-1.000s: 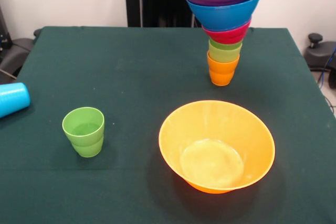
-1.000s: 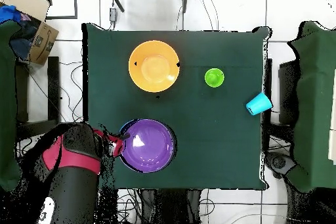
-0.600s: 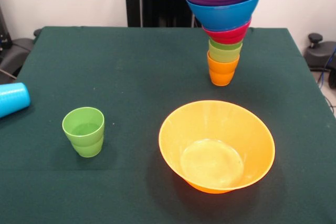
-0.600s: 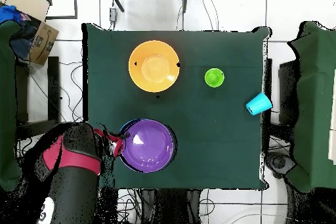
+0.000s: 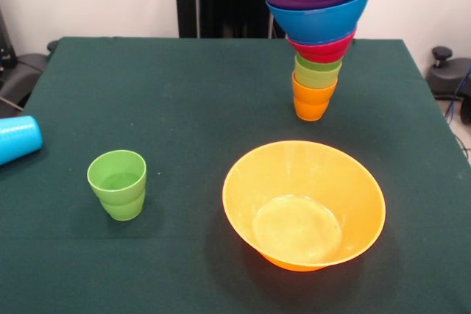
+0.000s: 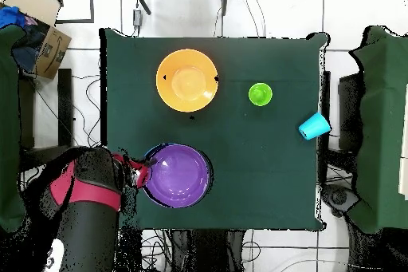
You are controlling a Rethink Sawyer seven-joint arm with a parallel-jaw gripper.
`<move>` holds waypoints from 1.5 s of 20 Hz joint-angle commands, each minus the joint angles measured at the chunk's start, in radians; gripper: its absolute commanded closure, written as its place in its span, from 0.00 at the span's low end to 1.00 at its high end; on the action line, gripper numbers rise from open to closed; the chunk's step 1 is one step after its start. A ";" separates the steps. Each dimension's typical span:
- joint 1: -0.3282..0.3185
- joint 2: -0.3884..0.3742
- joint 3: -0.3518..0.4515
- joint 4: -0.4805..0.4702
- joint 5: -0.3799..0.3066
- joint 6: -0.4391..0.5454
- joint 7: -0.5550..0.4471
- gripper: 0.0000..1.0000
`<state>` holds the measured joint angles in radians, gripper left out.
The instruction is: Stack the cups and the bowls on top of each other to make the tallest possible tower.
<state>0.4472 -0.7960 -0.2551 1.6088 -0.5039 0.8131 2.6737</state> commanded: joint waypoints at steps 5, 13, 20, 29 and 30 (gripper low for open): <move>0.004 0.016 0.047 -0.026 -0.051 -0.019 -0.025 1.00; 0.001 -0.004 0.048 -0.018 -0.046 -0.006 -0.044 1.00; -0.009 -0.033 0.054 -0.018 -0.033 0.018 -0.071 1.00; -0.010 -0.047 0.057 -0.013 -0.031 0.033 -0.080 1.00; -0.011 -0.048 0.057 -0.013 -0.032 0.034 -0.081 1.00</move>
<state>0.4472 -0.8342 -0.2557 1.6090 -0.5039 0.8131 2.6739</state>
